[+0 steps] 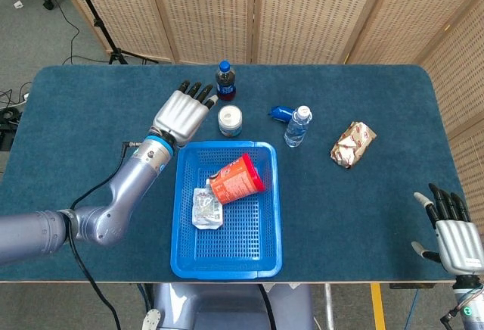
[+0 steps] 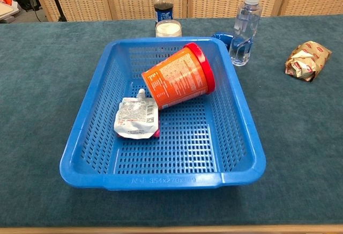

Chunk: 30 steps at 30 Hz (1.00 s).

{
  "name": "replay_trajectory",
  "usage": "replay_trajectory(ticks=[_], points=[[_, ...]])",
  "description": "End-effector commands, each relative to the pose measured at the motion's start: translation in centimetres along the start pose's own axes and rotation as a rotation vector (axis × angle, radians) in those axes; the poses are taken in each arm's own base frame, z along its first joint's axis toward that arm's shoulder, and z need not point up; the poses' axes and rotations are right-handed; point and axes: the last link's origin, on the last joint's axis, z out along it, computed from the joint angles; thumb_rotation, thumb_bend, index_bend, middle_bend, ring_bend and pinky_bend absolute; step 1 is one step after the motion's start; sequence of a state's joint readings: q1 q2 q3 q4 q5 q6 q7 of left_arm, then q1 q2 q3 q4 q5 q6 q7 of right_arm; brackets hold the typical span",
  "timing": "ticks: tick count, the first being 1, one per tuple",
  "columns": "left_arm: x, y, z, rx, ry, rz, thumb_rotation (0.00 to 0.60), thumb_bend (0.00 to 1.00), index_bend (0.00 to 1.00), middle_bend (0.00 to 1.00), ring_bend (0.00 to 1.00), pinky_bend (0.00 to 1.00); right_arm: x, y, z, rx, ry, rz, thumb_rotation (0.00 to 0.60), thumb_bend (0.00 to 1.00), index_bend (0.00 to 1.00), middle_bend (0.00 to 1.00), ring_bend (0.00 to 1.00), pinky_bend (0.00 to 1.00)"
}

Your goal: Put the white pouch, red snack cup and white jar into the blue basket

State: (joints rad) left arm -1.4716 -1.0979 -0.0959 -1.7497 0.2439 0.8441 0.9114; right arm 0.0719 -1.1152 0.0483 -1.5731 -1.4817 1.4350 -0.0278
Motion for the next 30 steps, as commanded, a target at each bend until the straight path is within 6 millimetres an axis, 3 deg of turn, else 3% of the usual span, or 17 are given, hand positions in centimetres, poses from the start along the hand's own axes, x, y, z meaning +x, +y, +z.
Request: replay_trajectory(ticks=[1, 16, 30], points=[[0.1, 0.4, 1.9, 0.03, -0.036, 0.003, 0.6, 0.18, 0.09, 0.0, 0.0, 0.1, 0.0, 0.0, 0.0, -0.001, -0.004, 0.006, 0.6, 0.16, 0.14, 0.0, 0.0, 0.0], [-1.8, 2.4, 7.4, 0.109, -0.153, 0.021, 0.6, 0.19, 0.11, 0.0, 0.0, 0.1, 0.0, 0.2, 0.2, -0.009, -0.027, 0.036, 0.6, 0.16, 0.14, 0.0, 0.0, 0.0], [-3.2, 3.7, 10.8, 0.117, -0.174, 0.037, 0.6, 0.2, 0.11, 0.0, 0.0, 0.1, -0.1, 0.4, 0.4, -0.017, -0.044, 0.063, 0.6, 0.16, 0.14, 0.0, 0.0, 0.0]])
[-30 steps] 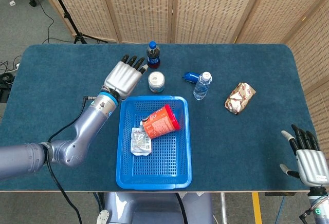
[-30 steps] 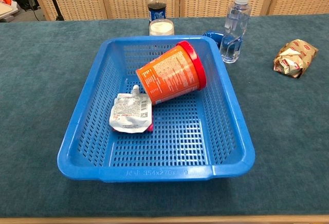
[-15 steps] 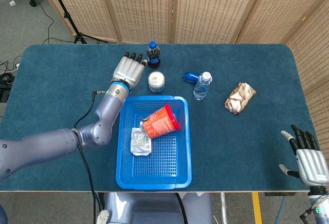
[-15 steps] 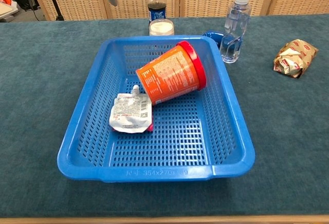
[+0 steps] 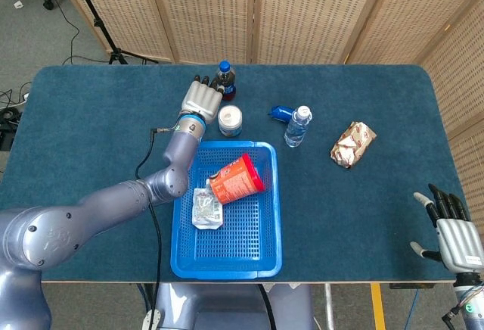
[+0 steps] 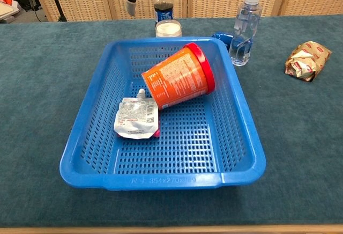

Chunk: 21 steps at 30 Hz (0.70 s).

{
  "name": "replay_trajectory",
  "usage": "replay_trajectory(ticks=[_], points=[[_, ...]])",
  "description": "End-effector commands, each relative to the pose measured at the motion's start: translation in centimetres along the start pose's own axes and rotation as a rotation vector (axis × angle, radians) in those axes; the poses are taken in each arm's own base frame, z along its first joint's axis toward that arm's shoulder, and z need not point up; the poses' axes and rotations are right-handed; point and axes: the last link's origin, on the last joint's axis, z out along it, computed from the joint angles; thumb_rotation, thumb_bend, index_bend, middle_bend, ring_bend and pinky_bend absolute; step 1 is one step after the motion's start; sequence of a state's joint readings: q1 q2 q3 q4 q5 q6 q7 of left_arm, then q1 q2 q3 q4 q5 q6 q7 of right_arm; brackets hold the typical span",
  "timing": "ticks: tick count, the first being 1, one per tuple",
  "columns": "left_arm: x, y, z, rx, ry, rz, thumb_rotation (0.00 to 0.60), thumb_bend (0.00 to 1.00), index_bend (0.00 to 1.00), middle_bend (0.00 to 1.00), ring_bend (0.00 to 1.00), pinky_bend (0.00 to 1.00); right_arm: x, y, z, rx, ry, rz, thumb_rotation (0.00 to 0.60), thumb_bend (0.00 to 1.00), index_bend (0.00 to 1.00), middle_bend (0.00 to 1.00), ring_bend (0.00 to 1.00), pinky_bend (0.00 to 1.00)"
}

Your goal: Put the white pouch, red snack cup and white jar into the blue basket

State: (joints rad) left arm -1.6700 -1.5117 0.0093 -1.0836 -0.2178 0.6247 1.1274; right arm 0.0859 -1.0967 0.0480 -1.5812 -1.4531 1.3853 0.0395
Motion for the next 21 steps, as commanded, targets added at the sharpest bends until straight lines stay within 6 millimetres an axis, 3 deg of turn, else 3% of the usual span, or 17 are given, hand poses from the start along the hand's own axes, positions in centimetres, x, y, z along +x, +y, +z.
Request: replay_trajectory(ticks=[1, 21], points=[[-0.6, 0.8, 0.7, -0.012, -0.011, 0.014, 0.6, 0.2, 0.11, 0.0, 0.0, 0.1, 0.0, 0.0, 0.0, -0.001, -0.002, 0.004, 0.6, 0.16, 0.14, 0.0, 0.0, 0.0], [-2.7, 4.2, 4.6, -0.054, -0.004, 0.025, 0.6, 0.21, 0.11, 0.0, 0.0, 0.1, 0.1, 0.2, 0.0, -0.005, -0.014, 0.036, 0.6, 0.16, 0.14, 0.0, 0.0, 0.0]])
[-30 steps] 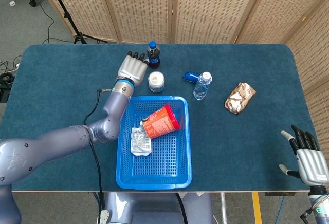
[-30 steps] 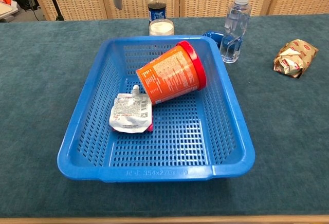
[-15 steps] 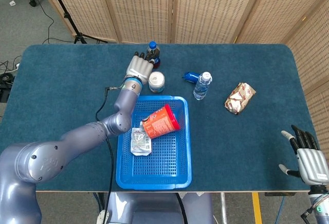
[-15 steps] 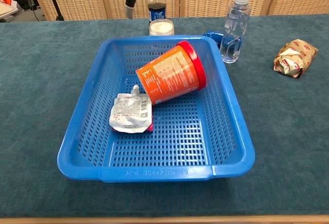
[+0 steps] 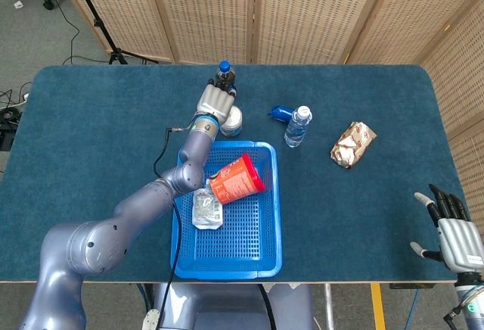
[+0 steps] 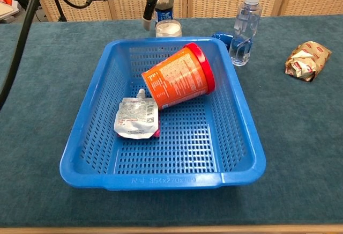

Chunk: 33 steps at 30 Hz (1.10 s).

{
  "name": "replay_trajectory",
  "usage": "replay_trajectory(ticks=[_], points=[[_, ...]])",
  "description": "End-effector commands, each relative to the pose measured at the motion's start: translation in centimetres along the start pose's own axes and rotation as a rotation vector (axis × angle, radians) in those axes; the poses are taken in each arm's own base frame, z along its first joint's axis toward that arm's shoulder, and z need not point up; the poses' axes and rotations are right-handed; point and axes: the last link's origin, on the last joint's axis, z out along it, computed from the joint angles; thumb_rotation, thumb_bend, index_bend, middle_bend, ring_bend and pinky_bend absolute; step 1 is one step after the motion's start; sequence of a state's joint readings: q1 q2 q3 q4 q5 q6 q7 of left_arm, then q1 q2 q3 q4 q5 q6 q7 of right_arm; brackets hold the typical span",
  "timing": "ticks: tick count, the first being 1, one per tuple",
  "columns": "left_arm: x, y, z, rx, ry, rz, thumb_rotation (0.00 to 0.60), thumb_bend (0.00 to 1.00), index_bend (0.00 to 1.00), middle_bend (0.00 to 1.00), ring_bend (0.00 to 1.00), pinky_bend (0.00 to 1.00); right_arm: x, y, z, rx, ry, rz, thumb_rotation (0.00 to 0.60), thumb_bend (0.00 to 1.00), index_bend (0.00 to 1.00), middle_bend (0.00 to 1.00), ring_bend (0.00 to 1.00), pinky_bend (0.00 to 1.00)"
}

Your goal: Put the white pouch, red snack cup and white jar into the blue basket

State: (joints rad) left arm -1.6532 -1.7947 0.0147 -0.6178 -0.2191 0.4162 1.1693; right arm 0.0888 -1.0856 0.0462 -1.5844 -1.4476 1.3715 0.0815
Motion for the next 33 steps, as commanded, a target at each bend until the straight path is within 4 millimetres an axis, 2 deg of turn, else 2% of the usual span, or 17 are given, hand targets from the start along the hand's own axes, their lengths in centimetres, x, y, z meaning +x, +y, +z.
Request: replay_trajectory(ticks=[1, 16, 19, 24, 33], points=[[-0.8, 1.2, 0.4, -0.025, -0.011, 0.002, 0.6, 0.21, 0.11, 0.0, 0.0, 0.1, 0.0, 0.0, 0.0, 0.0, -0.001, 0.003, 0.6, 0.16, 0.14, 0.0, 0.0, 0.0], [-1.7, 2.6, 1.2, -0.039, -0.005, 0.009, 0.6, 0.21, 0.12, 0.0, 0.0, 0.1, 0.2, 0.3, -0.2, -0.005, -0.008, 0.029, 0.6, 0.16, 0.14, 0.0, 0.0, 0.0], [-2.0, 2.7, 1.2, -0.036, -0.007, 0.016, 0.6, 0.22, 0.16, 0.0, 0.0, 0.1, 0.2, 0.3, -0.3, -0.007, -0.01, 0.033, 0.6, 0.16, 0.14, 0.0, 0.0, 0.0], [-2.2, 2.6, 1.3, -0.023, -0.006, 0.035, 0.6, 0.27, 0.29, 0.01, 0.04, 0.14, 0.2, 0.3, -0.3, -0.008, -0.01, 0.036, 0.6, 0.16, 0.14, 0.0, 0.0, 0.0], [-2.7, 2.2, 1.2, -0.003, -0.011, 0.058, 0.6, 0.33, 0.35, 0.09, 0.14, 0.22, 0.3, 0.3, -0.4, -0.005, -0.008, 0.038, 0.6, 0.16, 0.14, 0.0, 0.0, 0.0]])
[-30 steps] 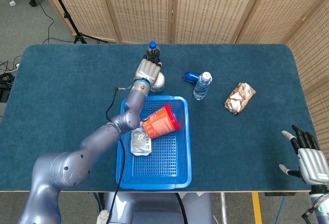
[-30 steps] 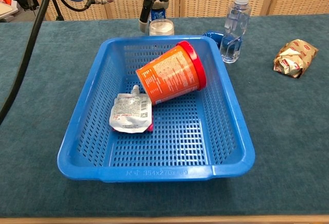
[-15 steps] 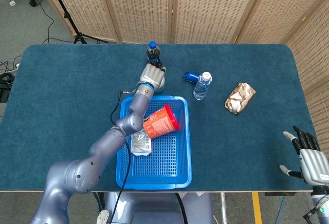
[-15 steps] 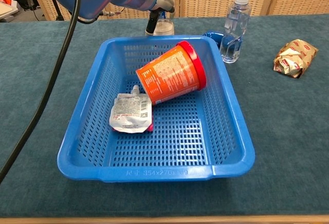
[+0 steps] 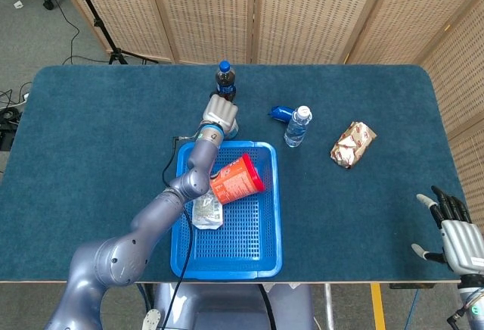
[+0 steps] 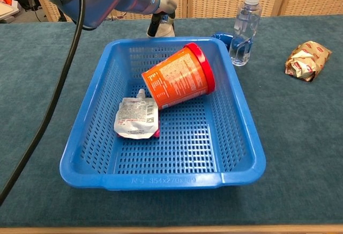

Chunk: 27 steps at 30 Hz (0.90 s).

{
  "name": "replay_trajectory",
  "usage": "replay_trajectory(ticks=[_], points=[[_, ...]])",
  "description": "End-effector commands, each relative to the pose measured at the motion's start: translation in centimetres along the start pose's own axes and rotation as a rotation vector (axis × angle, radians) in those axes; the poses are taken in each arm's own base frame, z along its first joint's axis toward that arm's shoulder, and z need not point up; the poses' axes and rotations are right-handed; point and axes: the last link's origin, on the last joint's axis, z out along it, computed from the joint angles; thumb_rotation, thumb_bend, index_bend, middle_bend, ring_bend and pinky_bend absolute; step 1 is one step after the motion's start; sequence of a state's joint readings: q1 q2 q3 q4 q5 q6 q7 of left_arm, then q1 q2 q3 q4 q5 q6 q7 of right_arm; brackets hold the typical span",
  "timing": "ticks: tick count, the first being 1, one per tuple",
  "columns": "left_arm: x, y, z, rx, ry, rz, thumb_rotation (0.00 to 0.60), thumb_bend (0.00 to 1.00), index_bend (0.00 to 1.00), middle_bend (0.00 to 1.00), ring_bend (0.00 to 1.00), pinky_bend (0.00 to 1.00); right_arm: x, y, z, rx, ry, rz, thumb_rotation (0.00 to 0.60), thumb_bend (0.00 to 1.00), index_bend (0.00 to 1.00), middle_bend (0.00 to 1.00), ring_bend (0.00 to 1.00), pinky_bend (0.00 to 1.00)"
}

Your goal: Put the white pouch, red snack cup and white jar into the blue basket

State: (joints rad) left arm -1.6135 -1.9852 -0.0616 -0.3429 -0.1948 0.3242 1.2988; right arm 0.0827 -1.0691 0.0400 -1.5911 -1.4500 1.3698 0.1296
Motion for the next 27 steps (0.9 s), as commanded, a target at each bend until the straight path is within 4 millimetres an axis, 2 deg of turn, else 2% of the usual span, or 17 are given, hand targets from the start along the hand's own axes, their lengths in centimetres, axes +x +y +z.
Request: replay_trajectory(ticks=[1, 10, 15, 21, 27], points=[[0.0, -0.2, 0.0, 0.006, 0.001, 0.012, 0.6, 0.33, 0.36, 0.09, 0.15, 0.22, 0.0, 0.0, 0.0, 0.001, 0.002, 0.0, 0.6, 0.16, 0.14, 0.0, 0.0, 0.0], [2.0, -0.9, -0.2, 0.021, 0.036, 0.007, 0.6, 0.36, 0.38, 0.11, 0.17, 0.24, 0.0, 0.0, 0.1, 0.002, 0.0, 0.002, 0.6, 0.16, 0.14, 0.0, 0.0, 0.0], [4.8, -1.8, -1.1, 0.022, 0.078, 0.019, 0.6, 0.36, 0.39, 0.12, 0.17, 0.24, -0.1, 0.0, 0.2, 0.003, 0.003, 0.001, 0.6, 0.16, 0.14, 0.0, 0.0, 0.0], [7.9, -3.2, -4.4, -0.007, 0.124, -0.002, 0.6, 0.36, 0.4, 0.12, 0.17, 0.24, -0.1, -0.1, 0.1, 0.005, 0.004, -0.005, 0.6, 0.16, 0.14, 0.0, 0.0, 0.0], [9.7, -4.5, -9.5, -0.064, 0.182, -0.041, 0.6, 0.36, 0.4, 0.12, 0.17, 0.24, -0.2, -0.2, 0.1, 0.009, 0.007, -0.012, 0.6, 0.16, 0.14, 0.0, 0.0, 0.0]])
